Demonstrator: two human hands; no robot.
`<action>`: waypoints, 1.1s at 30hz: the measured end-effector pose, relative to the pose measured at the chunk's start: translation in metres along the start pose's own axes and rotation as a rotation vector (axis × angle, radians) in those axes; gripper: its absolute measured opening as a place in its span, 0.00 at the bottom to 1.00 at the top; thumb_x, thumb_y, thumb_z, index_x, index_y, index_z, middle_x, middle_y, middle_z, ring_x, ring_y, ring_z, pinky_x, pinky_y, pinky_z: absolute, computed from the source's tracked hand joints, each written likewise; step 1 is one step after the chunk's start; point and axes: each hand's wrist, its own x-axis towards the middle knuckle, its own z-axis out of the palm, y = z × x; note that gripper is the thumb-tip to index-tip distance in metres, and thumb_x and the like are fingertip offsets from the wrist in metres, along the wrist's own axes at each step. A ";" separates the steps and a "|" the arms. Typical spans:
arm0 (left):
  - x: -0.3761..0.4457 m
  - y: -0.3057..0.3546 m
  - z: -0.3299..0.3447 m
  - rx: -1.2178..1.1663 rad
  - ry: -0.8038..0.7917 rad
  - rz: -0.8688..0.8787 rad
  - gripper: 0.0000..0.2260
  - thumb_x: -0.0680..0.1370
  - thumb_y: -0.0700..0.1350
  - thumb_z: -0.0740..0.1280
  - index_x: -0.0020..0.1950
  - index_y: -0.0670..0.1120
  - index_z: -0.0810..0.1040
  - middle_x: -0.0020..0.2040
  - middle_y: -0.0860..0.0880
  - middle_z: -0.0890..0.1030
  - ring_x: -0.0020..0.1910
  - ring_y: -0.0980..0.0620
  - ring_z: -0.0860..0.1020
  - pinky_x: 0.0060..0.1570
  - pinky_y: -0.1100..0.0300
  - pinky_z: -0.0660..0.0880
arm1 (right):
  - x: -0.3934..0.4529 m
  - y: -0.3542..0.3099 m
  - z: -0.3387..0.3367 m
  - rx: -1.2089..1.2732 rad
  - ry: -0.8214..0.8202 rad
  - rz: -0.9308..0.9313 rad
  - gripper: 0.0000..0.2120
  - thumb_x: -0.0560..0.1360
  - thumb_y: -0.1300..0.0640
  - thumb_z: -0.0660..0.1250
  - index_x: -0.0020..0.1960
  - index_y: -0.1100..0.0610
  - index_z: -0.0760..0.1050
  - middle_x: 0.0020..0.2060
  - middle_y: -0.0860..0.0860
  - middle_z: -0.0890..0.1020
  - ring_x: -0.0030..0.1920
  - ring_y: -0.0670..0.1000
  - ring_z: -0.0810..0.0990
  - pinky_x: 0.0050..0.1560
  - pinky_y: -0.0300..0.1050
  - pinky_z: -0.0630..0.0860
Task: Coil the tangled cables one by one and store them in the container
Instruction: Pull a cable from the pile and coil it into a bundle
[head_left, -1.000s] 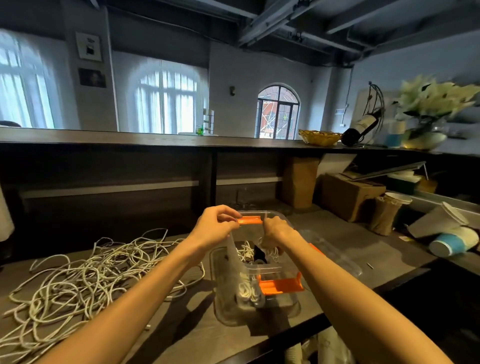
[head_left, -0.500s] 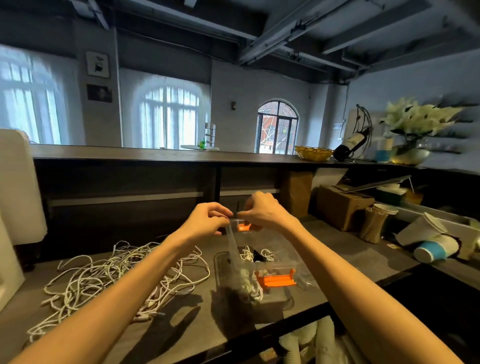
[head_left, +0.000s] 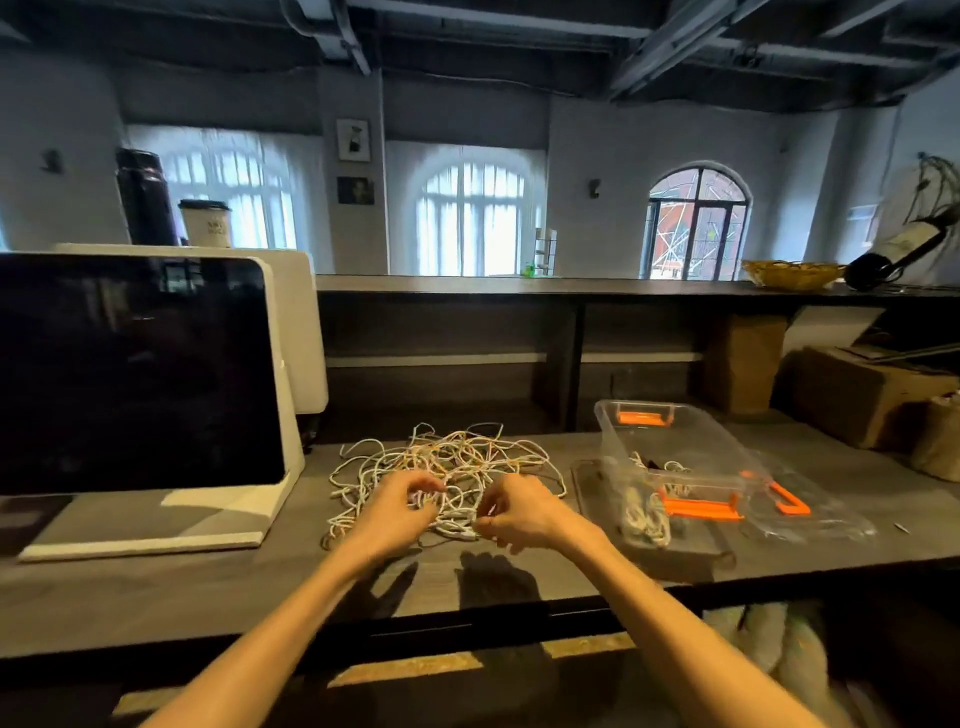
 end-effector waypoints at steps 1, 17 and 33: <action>-0.005 -0.015 0.001 0.053 0.014 -0.002 0.15 0.78 0.39 0.70 0.57 0.58 0.79 0.62 0.54 0.77 0.63 0.57 0.74 0.67 0.55 0.72 | 0.006 0.002 0.016 -0.016 0.033 0.004 0.10 0.78 0.53 0.72 0.56 0.56 0.81 0.47 0.52 0.85 0.44 0.49 0.84 0.49 0.51 0.85; -0.011 -0.084 0.029 0.010 0.169 0.108 0.06 0.82 0.46 0.65 0.48 0.47 0.80 0.50 0.52 0.76 0.51 0.56 0.76 0.55 0.54 0.75 | 0.013 0.010 0.101 0.523 0.719 -0.273 0.07 0.83 0.55 0.66 0.48 0.54 0.81 0.38 0.47 0.83 0.40 0.44 0.83 0.41 0.37 0.78; -0.033 -0.056 0.014 0.074 0.414 0.070 0.09 0.83 0.47 0.64 0.58 0.56 0.83 0.46 0.54 0.86 0.43 0.66 0.75 0.50 0.55 0.74 | -0.009 -0.002 0.086 0.106 0.758 -0.280 0.24 0.69 0.45 0.61 0.65 0.44 0.75 0.57 0.41 0.74 0.60 0.40 0.69 0.63 0.44 0.61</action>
